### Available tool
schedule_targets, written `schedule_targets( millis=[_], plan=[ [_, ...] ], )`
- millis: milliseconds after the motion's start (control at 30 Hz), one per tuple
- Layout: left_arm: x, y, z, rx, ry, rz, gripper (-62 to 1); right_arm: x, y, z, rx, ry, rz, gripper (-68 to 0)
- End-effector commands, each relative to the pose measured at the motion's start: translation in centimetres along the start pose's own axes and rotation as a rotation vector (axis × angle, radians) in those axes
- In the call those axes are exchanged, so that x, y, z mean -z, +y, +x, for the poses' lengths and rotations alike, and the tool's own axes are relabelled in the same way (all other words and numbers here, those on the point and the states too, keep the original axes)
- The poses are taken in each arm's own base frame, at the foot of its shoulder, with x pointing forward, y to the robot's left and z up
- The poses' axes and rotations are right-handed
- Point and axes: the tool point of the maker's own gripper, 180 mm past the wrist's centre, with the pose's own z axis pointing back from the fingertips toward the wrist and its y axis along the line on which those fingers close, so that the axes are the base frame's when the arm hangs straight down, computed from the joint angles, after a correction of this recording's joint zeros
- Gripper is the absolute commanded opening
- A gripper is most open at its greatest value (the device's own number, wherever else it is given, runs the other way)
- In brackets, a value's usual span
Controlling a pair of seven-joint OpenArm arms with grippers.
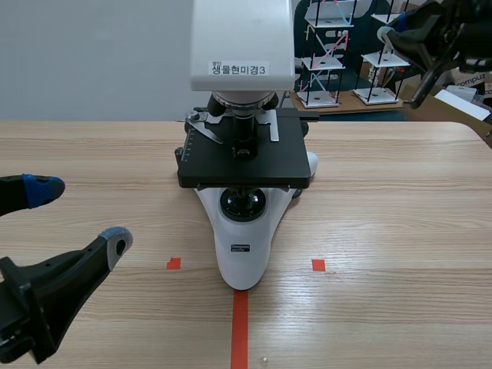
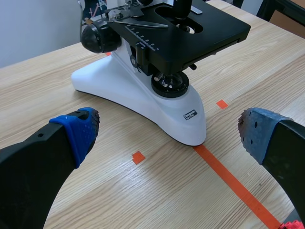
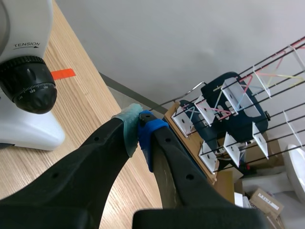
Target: Point at the coarse focus knob
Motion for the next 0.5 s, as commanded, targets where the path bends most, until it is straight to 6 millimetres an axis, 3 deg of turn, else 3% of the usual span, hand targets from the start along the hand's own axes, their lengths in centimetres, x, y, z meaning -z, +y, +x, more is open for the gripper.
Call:
schedule_targets(
  millis=[0, 300, 467],
  plan=[
    [0.1, -0.3, 1.1, 0.002, -0.037, -0.006, 1.1, 0.2, -1.8, 1.2, -0.025, -0.025, -0.030, -66.5],
    [0.1, -0.3, 1.1, 0.002, -0.037, -0.006, 1.1, 3.1, -0.4, 2.3, -0.060, -0.017, 0.079, -66.5],
    [0.1, -0.3, 1.1, 0.002, -0.037, -0.006, 1.1, 4.3, 1.5, 2.5, -0.059, -0.009, 0.157, -66.5]
  ],
)
